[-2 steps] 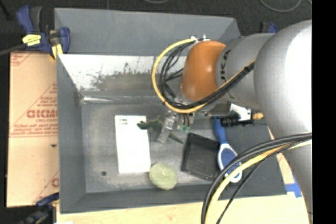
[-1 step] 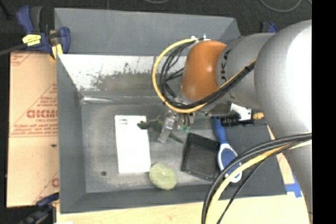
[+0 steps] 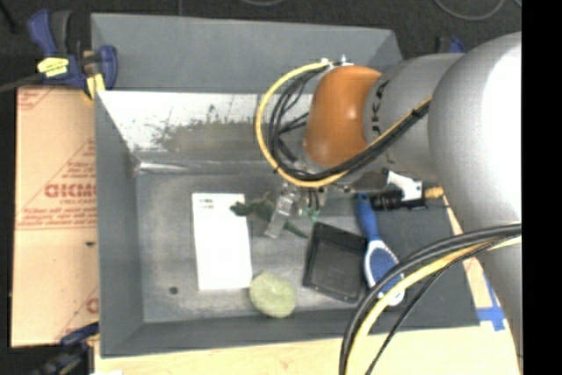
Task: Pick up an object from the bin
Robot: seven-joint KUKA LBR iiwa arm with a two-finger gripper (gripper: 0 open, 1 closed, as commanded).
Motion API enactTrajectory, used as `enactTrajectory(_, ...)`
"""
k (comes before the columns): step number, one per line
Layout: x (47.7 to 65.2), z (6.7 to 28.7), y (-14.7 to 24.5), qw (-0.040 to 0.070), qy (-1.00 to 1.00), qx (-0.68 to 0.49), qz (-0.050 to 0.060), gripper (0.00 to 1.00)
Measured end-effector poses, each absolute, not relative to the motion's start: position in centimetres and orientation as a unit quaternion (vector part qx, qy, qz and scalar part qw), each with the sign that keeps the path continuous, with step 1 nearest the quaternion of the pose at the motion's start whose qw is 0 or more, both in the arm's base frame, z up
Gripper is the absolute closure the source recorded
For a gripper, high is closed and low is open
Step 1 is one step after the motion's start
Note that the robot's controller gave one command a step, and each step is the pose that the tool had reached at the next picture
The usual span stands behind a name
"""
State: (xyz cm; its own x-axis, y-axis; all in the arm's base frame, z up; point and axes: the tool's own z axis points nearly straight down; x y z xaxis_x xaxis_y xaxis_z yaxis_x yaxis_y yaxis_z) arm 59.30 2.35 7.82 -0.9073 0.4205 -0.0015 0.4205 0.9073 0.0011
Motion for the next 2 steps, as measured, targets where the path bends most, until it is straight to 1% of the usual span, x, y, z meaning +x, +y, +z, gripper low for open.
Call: enactTrajectory(2,59.3,9.8,2.3,0.0,0.977,0.215,0.0,1.0)
